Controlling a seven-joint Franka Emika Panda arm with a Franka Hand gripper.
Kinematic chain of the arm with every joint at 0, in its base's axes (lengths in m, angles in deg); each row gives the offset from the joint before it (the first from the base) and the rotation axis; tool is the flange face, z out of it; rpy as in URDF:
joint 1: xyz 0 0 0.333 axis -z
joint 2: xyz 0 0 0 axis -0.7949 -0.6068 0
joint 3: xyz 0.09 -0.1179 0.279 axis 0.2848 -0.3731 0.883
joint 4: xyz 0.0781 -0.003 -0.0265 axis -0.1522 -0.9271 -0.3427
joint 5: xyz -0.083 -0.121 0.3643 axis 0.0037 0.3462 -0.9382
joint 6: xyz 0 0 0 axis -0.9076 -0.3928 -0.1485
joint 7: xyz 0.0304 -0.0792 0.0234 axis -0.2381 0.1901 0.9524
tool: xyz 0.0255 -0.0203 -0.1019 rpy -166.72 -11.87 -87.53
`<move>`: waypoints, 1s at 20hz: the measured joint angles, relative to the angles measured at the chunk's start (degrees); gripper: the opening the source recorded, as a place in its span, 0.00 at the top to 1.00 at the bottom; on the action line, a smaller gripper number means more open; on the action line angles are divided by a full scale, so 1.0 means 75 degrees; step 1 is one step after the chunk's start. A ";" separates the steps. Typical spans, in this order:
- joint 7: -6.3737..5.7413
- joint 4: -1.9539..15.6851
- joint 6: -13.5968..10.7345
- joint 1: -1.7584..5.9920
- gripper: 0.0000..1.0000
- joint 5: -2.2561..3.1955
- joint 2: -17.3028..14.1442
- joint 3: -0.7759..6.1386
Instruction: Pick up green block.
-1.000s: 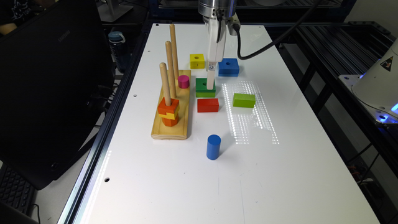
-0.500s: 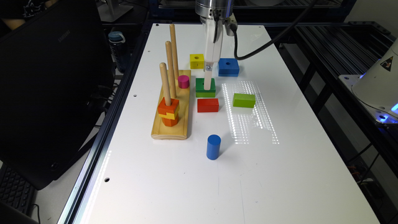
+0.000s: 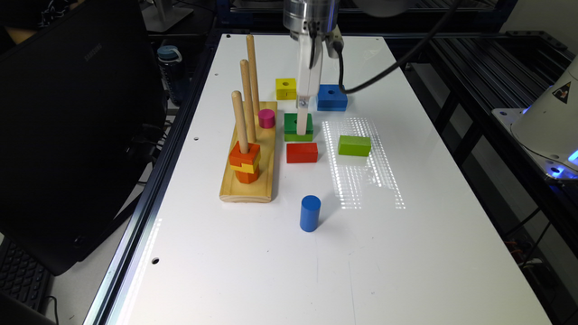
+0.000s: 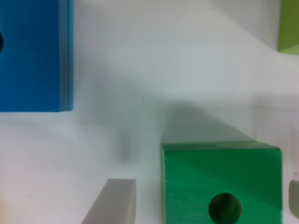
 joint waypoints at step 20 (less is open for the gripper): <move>-0.0012 0.0176 0.0118 0.0000 0.00 0.0023 -0.0311 -0.0006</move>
